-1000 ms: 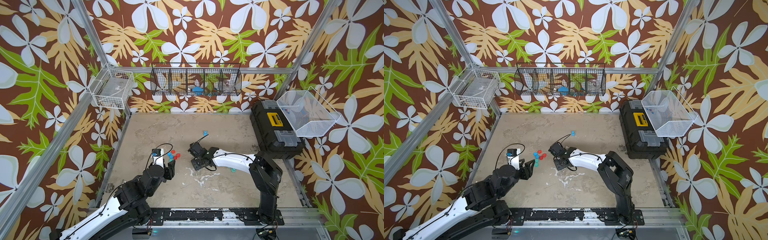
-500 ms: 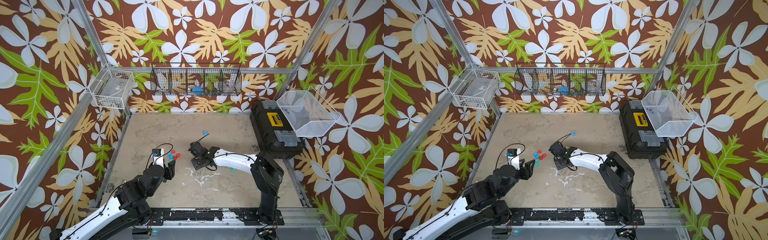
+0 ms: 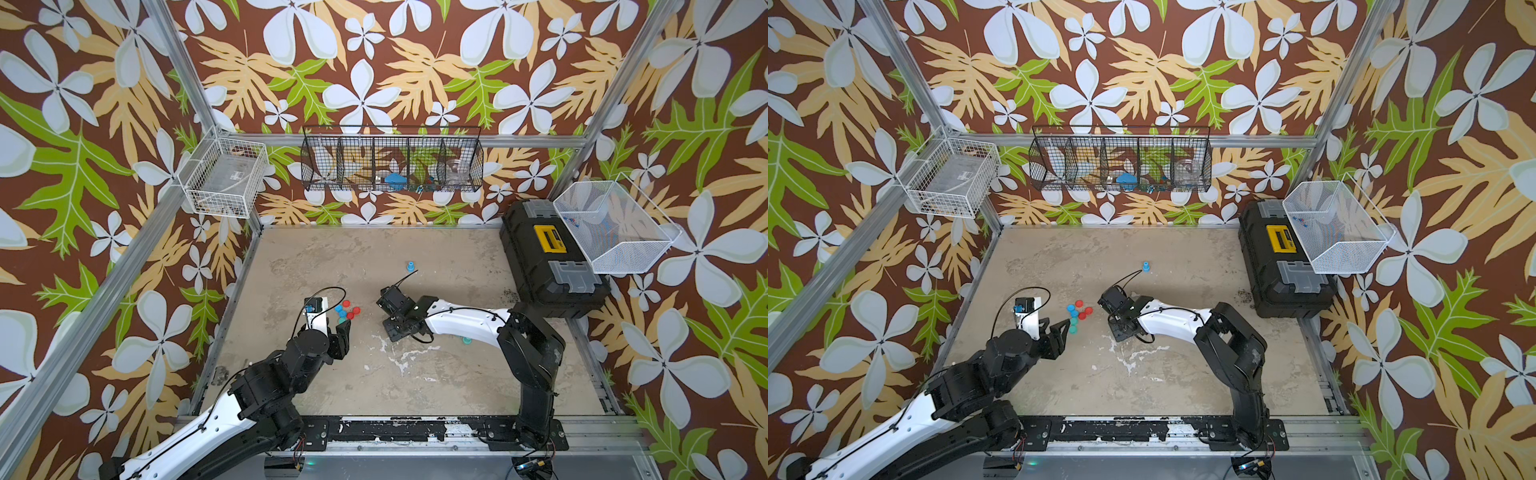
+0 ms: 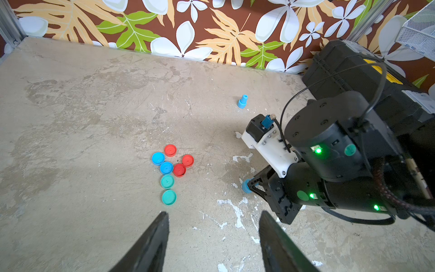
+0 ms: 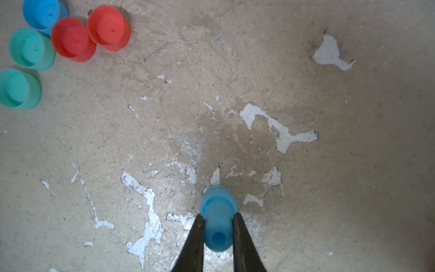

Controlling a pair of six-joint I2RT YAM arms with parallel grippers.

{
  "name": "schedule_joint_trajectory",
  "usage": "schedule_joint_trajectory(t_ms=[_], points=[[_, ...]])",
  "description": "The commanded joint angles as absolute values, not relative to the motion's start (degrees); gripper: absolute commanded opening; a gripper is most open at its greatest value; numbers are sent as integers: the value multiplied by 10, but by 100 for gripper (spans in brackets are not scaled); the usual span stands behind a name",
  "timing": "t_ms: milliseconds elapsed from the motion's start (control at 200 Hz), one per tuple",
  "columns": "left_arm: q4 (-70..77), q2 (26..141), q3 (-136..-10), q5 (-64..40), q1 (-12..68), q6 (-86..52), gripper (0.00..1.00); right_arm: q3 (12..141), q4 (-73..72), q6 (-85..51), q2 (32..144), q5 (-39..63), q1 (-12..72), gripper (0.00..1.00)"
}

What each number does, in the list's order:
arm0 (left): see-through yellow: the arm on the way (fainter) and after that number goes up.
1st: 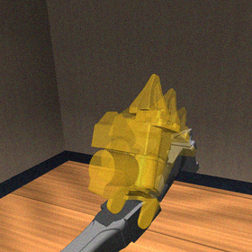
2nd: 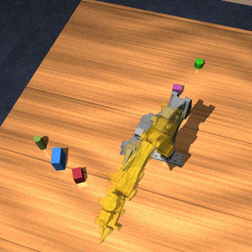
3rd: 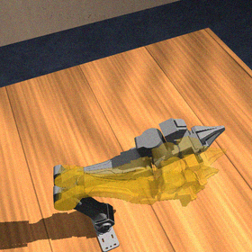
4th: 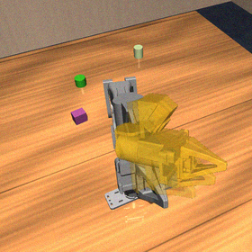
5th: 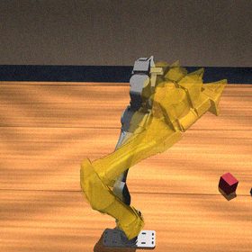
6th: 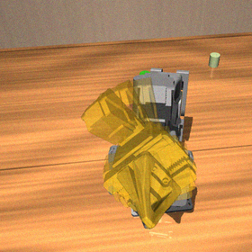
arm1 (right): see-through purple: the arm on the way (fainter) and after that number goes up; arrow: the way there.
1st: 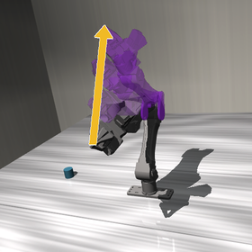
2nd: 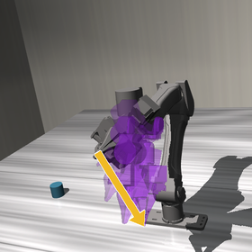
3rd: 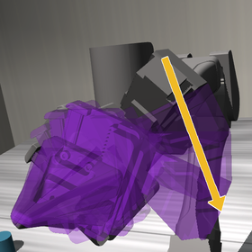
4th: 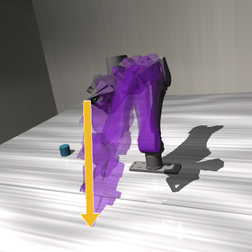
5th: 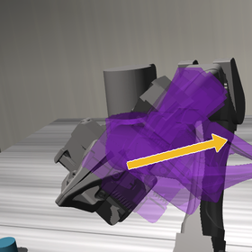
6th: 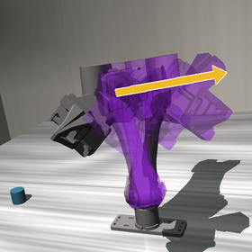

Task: Close the stamp cap
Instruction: Move the stamp at the center of the board.

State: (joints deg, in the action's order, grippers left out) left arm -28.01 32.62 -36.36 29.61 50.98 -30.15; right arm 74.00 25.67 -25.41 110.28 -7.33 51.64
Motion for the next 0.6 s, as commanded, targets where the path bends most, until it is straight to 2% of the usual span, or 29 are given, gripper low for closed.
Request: schedule_joint_trajectory(t_ms=[0, 265, 596], points=[[-276, 327, -365, 294, 509, -303, 63, 744, 275, -256, 1115, -81, 515, 11], [-276, 327, -365, 294, 508, -304, 63, 775, 303, -234, 1128, -106, 489, 11], [-276, 326, -365, 293, 508, -302, 63, 804, 313, -190, 1126, -98, 367, 11]])
